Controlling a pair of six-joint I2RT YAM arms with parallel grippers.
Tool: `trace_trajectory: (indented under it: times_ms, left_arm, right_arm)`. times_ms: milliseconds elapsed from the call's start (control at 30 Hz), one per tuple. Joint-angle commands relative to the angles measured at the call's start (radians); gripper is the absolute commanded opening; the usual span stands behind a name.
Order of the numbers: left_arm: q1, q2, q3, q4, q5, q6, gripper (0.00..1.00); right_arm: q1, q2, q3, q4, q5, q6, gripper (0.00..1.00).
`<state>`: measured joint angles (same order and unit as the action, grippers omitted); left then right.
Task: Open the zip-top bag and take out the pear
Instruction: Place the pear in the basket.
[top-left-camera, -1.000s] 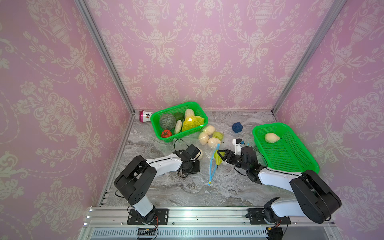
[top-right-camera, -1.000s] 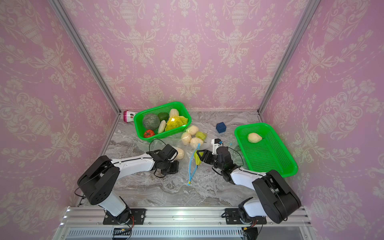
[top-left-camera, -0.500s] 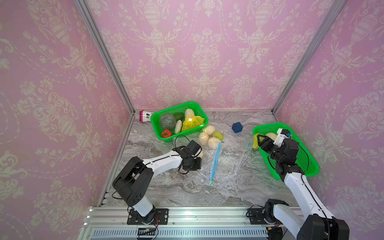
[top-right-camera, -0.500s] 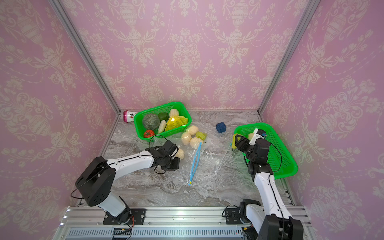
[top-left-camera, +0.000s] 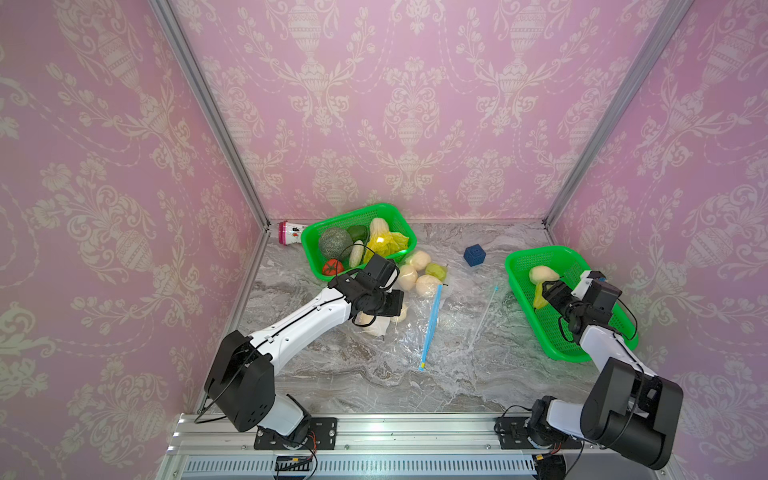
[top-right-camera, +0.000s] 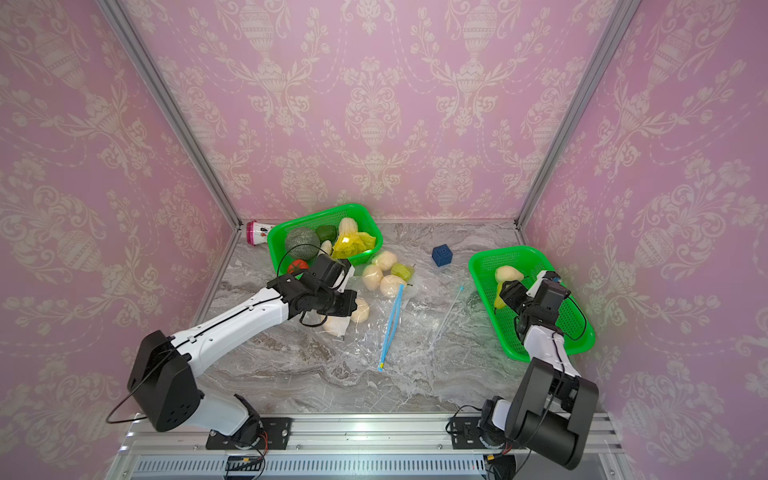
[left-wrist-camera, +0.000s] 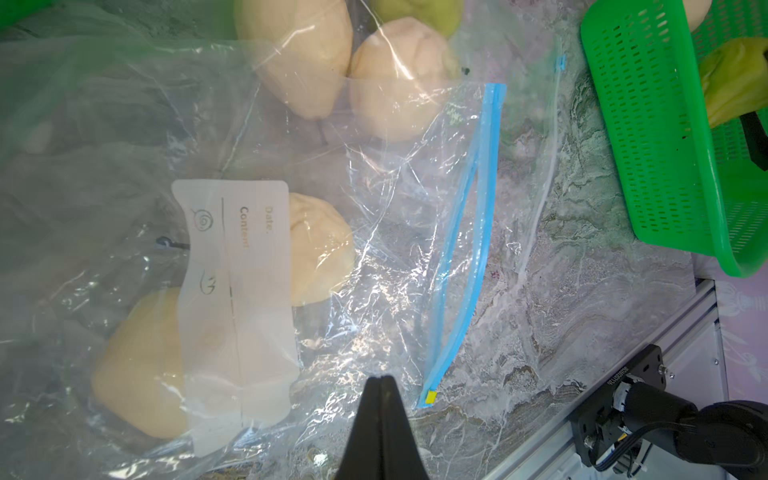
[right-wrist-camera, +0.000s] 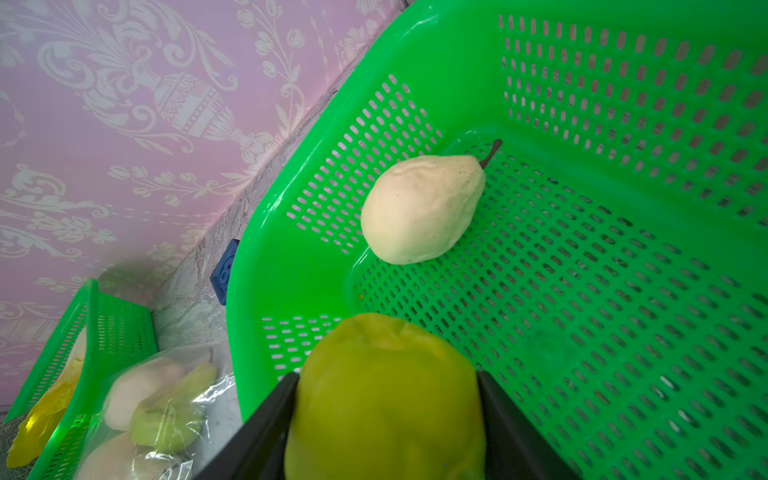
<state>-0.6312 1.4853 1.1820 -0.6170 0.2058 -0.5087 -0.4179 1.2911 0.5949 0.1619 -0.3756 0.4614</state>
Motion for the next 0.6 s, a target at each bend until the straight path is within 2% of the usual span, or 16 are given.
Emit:
trace_trajectory:
  times_ms: [0, 167, 200, 300, 333, 400, 500, 567]
  left_arm:
    - [0.043, -0.046, 0.02, -0.073, -0.008, 0.042, 0.01]
    - [0.126, -0.082, 0.005, -0.075, 0.021, 0.044, 0.02]
    - [0.138, -0.089, 0.001, -0.077, 0.021, 0.048, 0.02]
    - [0.165, -0.111, -0.005, -0.094, 0.02, 0.063, 0.04]
    - [0.174, -0.119, -0.007, -0.103, 0.018, 0.069, 0.07]
    - [0.189, -0.133, -0.011, -0.116, 0.009, 0.08, 0.15]
    - [0.223, -0.15, -0.015, -0.134, 0.014, 0.095, 0.3]
    - [0.247, -0.161, -0.012, -0.15, 0.015, 0.114, 0.37]
  right_arm:
    - [-0.023, 0.05, 0.032, 0.006, 0.057, -0.067, 0.53]
    - [-0.058, 0.112, 0.032, 0.029, 0.056, -0.064, 0.54]
    - [-0.06, 0.123, 0.036, 0.034, 0.051, -0.063, 0.57]
    - [-0.06, 0.142, 0.057, 0.026, 0.031, -0.058, 0.75]
    - [-0.061, 0.14, 0.065, 0.023, 0.019, -0.062, 0.78]
    - [-0.059, 0.121, 0.08, 0.016, -0.002, -0.069, 0.83]
    - [-0.056, 0.068, 0.099, -0.01, -0.03, -0.077, 0.86]
    - [-0.051, 0.025, 0.107, -0.025, -0.06, -0.075, 0.87]
